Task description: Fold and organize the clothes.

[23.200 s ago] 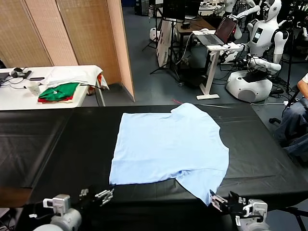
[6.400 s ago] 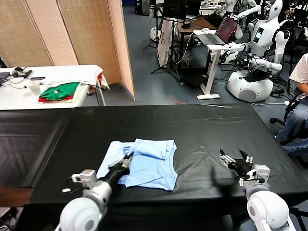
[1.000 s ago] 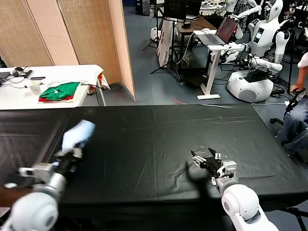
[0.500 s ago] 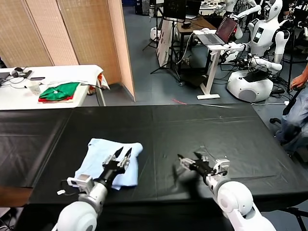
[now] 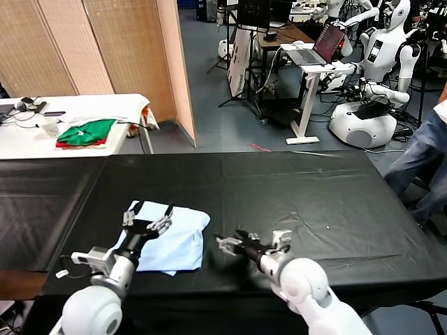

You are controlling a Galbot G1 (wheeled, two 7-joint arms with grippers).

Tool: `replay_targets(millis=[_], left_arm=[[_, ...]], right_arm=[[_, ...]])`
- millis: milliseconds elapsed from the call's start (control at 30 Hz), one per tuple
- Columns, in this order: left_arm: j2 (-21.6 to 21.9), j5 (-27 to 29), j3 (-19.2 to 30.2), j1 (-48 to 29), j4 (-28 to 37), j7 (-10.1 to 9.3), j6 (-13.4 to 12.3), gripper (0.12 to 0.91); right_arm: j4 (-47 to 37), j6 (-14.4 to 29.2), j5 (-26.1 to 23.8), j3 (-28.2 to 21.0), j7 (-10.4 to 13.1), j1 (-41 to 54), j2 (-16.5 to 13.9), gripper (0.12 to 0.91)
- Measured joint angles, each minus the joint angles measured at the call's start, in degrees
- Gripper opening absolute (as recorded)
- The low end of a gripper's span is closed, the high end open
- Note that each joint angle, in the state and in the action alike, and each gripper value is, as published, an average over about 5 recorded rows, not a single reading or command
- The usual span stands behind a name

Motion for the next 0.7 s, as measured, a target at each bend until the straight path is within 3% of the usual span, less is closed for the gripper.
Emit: replay_targets(millis=[400,500,700], left_arm=[[-1.19,1.54,-1.33,2.04,0.28,-0.23,0.01,0.907],[-1.21,1.53,-1.87,2.45,0.24,-0.29,0.01,0.907],[-1.09,1.29,-2.47,2.59,0.27,-0.4,0.04,0.907]], right_arm=[[-1.59,-1.8,2.47,-6.08,0.51,1.87,1.96,0.894],[-1.51,-2.14,4.05,-6.47,2.21,1.68,2.25,0.784],[0.19,-5.13,12.01,-5.61,8.04,0.24,1.97,0.408]])
